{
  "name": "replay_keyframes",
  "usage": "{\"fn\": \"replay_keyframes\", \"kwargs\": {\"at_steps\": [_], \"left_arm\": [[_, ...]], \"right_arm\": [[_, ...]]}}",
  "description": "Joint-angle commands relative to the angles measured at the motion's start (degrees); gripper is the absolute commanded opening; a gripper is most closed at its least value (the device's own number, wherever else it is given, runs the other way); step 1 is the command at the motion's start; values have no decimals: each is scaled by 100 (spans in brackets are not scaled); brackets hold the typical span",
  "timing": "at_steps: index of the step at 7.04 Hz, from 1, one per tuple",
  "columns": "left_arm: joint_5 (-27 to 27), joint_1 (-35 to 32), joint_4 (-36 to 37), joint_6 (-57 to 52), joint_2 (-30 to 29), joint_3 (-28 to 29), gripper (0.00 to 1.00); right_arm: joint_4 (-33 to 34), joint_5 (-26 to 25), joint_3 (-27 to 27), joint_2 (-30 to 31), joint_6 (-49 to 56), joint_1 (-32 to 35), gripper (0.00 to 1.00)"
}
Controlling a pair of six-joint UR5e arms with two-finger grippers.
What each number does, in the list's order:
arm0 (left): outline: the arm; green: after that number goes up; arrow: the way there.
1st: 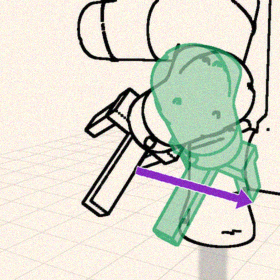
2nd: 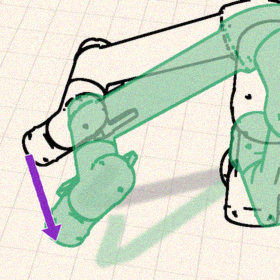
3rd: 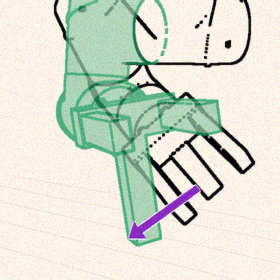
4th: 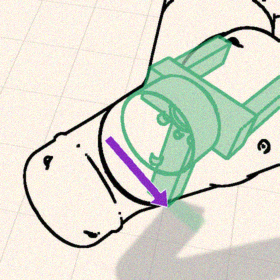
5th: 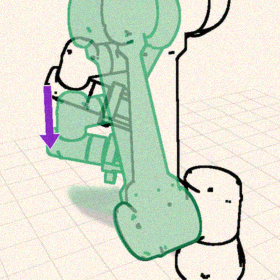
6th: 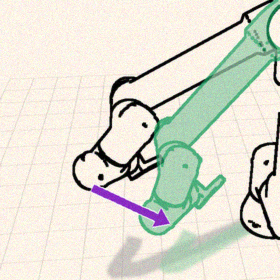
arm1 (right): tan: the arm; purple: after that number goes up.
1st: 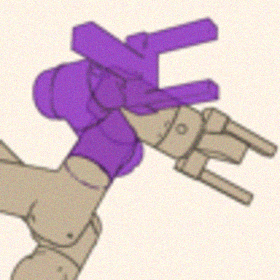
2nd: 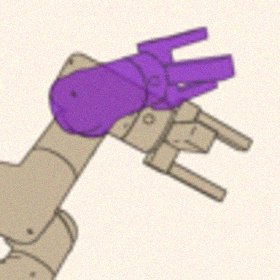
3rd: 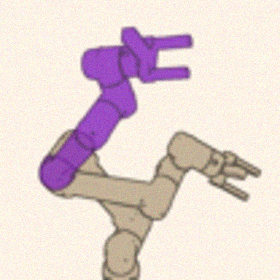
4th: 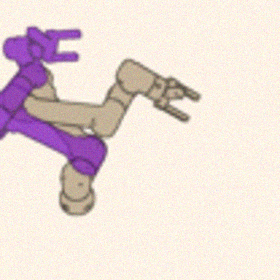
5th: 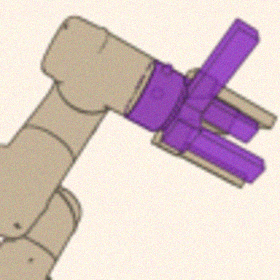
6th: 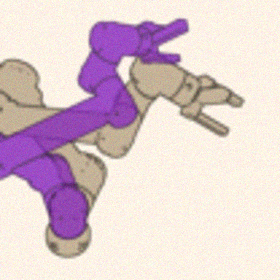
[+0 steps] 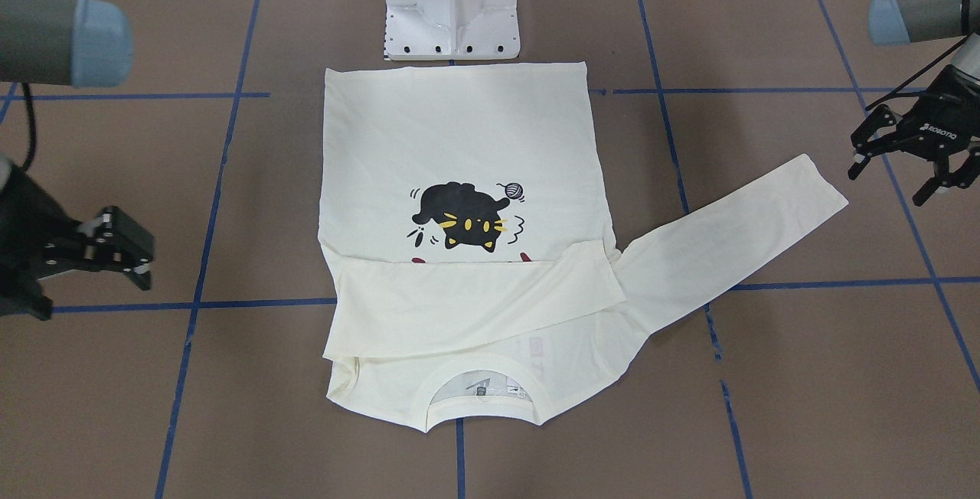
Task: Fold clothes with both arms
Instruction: 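Release the sleeve and lift the right gripper away while left arm approaches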
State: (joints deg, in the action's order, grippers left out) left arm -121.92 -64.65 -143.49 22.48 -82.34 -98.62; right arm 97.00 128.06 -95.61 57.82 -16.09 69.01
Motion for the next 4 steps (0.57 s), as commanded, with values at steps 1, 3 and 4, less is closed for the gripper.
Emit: {"fn": "replay_keyframes", "kwargs": {"at_steps": [1,3,4], "left_arm": [[508,765,-389,81,419,18,99],[1055,1409,-574,28,753,97,93],[1344,1628,-619,28,807,184,93]], "right_arm": [[-5,280,-587,983,1001,551,100],[-5,254,-792,1214,993,544,100],[-5,254,-802,1249,993,544,100]]}}
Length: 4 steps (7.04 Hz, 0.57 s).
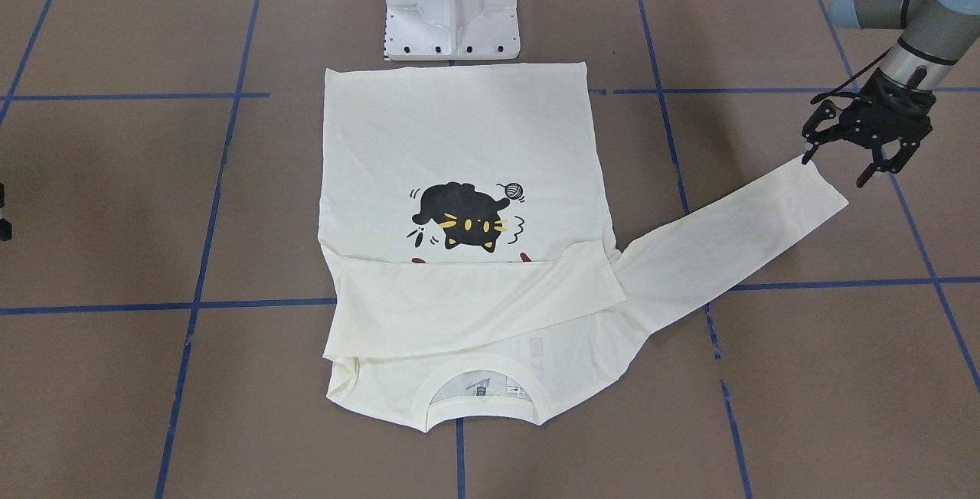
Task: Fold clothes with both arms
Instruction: 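Grasp the cuff of the other sleeve with the left gripper and lift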
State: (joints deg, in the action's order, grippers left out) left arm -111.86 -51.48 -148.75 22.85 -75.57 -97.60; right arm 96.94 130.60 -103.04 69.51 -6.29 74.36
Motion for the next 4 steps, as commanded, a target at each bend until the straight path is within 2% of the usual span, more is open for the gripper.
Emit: {"fn": "replay_keyframes", "kwargs": {"at_steps": [1,3,4], "left_arm": [[506,488,-93,-9,139,135,93],[718,753,-206,-9,174,241,92],[727,780,-250,-18,227,294,84]], "right_arm": [[0,0,-50,80,13,9,100],[0,-9,-50,80,13,9,100],[0,-9,-50,89,13,9,100]]}}
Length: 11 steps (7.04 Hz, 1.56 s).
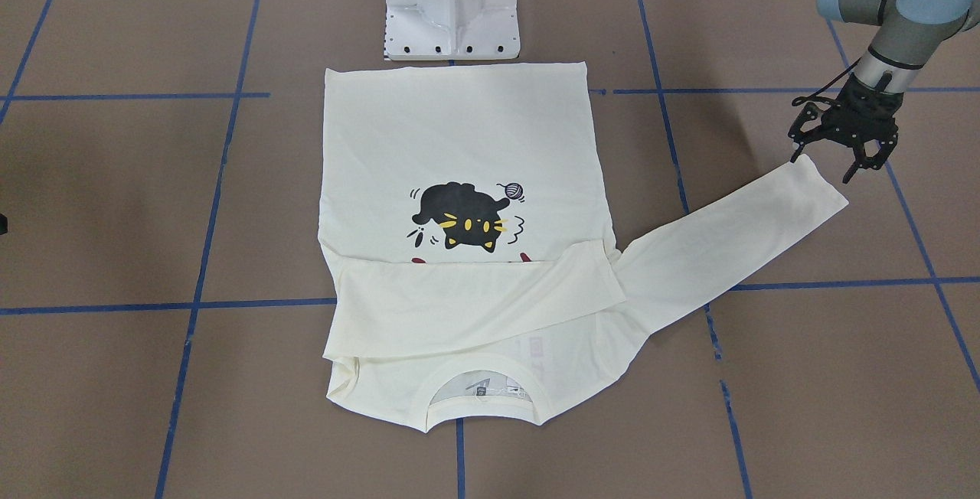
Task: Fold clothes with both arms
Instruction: 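Grasp the cuff of the other sleeve with the left gripper and lift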
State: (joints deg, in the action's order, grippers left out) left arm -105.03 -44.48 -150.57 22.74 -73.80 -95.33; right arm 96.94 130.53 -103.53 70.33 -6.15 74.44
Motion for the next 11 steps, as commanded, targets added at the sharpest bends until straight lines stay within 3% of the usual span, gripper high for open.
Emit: {"fn": "replay_keyframes", "kwargs": {"at_steps": [1,6,7,9,10,11], "left_arm": [[44,132,-226,-16,129,67,78],[44,255,-245,-174,156,155,78],[44,273,-245,-174,156,155,74],[44,273,-350,-165,165,155,11],[44,273,-438,-165,165,155,0],[36,273,-508,-156,199,146,0]], "right_arm": [[0,-1,0,-1,-9,0,100],[0,-10,26,-1,-9,0,100],[0,-10,26,-1,-9,0,100],[0,-10,-9,-1,-35,0,100],[0,-1,-9,-1,-44,0,100],[0,-1,0,-1,-44,0,100]]}}
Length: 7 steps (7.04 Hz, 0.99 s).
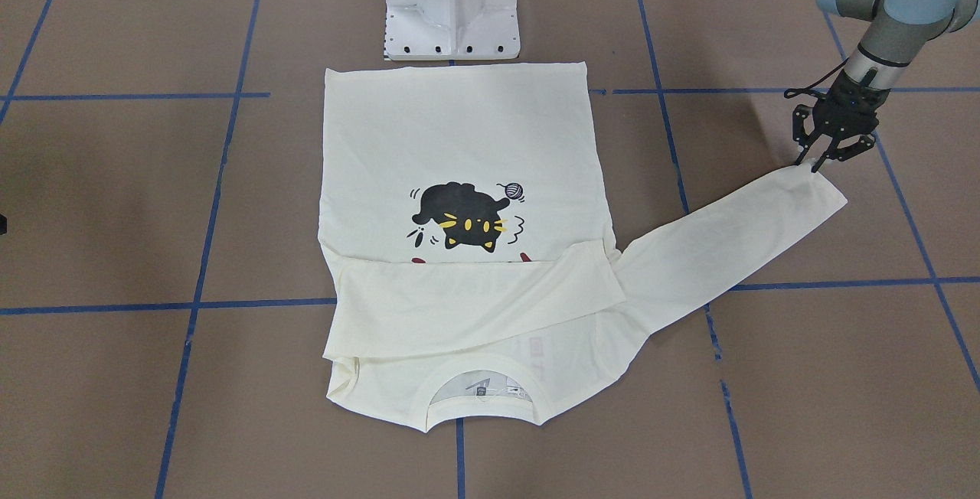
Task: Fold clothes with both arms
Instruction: 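Grasp the cuff of the other sleeve with the left gripper and lift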
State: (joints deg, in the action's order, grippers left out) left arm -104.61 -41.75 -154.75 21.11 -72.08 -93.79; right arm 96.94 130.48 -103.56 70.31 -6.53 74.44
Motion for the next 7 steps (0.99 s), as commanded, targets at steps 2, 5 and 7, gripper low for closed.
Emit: {"fn": "replay_keyframes", "kwargs": {"at_steps": [2,5,7], "left_arm": [[-51,-96,-99,16,10,-287,0],[-121,-991,215,365,-1085,-535,0],[-130,-1072,1607,1041,-2540,-553,0]], "right_arm": [[0,12,11,183,55,0,100],[-9,4,2,666,291,210,100],[0,30,2,1131,836,526,100]]}}
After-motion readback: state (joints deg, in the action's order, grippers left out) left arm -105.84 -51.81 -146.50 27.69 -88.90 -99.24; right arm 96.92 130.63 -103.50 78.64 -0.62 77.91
